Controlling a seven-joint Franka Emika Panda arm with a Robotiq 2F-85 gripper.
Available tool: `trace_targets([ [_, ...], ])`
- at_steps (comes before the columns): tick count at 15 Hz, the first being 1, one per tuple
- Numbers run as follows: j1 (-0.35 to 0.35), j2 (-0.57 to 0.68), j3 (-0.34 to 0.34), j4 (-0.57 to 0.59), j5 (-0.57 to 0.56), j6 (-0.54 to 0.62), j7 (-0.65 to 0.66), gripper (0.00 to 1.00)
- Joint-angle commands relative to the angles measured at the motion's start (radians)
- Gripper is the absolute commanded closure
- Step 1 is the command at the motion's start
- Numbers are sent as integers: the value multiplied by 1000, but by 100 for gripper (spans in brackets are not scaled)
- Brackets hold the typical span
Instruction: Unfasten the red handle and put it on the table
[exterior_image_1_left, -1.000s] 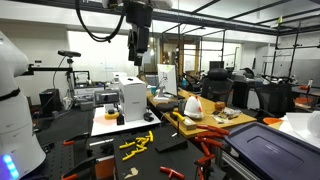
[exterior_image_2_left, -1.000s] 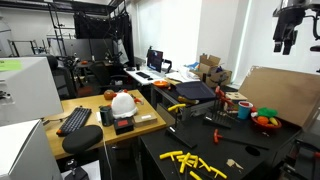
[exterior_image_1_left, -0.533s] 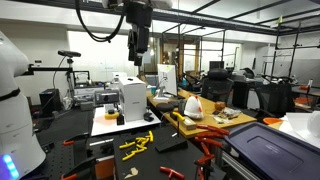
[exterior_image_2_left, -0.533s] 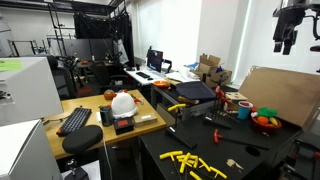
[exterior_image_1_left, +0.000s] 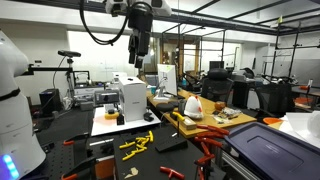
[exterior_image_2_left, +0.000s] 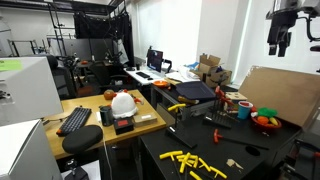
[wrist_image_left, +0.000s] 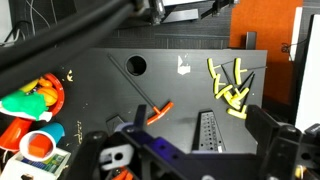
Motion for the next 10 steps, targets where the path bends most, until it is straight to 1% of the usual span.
trace_targets([
  [1,18,88,71,47,29,13,92,0],
  [4,44,186,129,111,66,25,182,0],
  [6,56,259,156,170,98,33,239,0],
  [8,63,346,170,249,139,33,282,0],
  [10,64,456,175,352,193,29,313,0],
])
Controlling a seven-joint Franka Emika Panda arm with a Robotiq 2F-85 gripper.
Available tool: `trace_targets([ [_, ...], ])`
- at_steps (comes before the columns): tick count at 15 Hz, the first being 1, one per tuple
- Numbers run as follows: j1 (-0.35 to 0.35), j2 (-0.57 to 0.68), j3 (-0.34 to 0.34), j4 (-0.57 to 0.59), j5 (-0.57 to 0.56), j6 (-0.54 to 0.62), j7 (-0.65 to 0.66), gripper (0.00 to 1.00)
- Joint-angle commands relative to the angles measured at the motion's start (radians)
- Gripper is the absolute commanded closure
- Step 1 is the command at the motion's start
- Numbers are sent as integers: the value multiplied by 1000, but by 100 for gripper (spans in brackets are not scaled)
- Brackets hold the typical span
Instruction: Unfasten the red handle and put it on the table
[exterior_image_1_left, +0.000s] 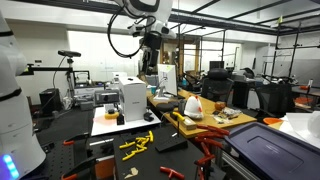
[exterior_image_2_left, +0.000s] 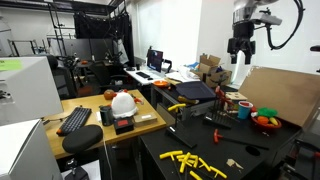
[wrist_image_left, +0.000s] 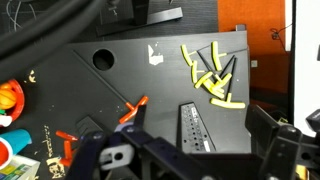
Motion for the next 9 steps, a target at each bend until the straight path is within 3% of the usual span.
trace_targets([
  [1,-2,212,6,216,86,-23,66,0],
  [9,-30,600,15,656,239,-63,218,0],
])
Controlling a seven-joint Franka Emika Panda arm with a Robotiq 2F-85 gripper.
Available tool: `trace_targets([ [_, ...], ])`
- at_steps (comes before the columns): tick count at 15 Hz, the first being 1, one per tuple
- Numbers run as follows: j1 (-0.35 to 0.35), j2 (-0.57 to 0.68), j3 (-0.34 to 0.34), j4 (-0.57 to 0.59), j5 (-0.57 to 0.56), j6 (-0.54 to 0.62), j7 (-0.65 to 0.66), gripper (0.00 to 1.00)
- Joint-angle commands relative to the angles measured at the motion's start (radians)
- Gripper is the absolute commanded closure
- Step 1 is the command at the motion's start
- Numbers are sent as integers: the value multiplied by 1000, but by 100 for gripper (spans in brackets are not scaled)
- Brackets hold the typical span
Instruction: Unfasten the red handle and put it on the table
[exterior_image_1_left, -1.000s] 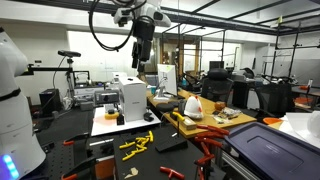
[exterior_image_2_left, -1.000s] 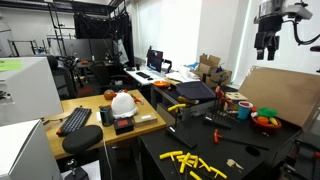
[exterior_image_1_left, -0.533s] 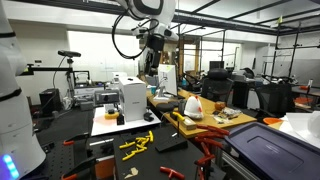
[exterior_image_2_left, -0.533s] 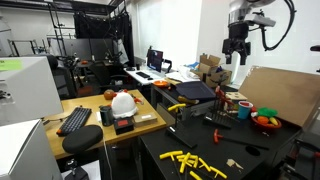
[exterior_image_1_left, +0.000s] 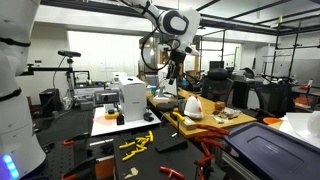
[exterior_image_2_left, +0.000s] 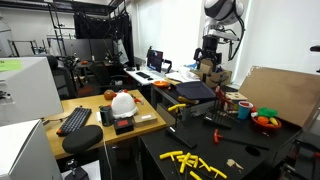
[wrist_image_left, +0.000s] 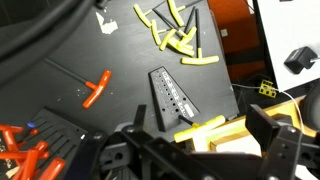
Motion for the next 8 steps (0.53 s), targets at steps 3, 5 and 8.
trace_targets([
  [3,-39,228,11,309,63,-74,128,0],
  [5,-51,275,11,367,69,-84,162,0],
  [8,-70,337,9,441,68,-103,204,0],
])
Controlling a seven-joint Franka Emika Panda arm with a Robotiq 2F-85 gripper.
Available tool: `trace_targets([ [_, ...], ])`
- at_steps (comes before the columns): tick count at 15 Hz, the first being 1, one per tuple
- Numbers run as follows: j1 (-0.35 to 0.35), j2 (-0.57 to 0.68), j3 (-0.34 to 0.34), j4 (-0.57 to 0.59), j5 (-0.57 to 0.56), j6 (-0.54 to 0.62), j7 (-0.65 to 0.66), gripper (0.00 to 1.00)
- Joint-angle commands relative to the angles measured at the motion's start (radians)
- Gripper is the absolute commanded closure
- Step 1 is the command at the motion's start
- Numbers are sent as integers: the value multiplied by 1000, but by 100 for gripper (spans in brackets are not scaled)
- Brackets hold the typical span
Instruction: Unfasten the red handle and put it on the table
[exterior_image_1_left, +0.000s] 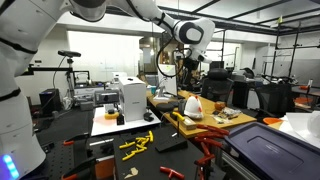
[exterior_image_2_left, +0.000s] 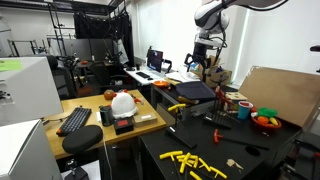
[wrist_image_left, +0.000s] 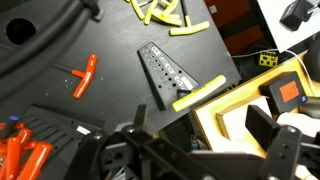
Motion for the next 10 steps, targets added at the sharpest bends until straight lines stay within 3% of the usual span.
trace_targets([
  [1,-34,87,8,133,18,-67,70,0],
  [10,-120,170,2,214,43,-122,143,0],
])
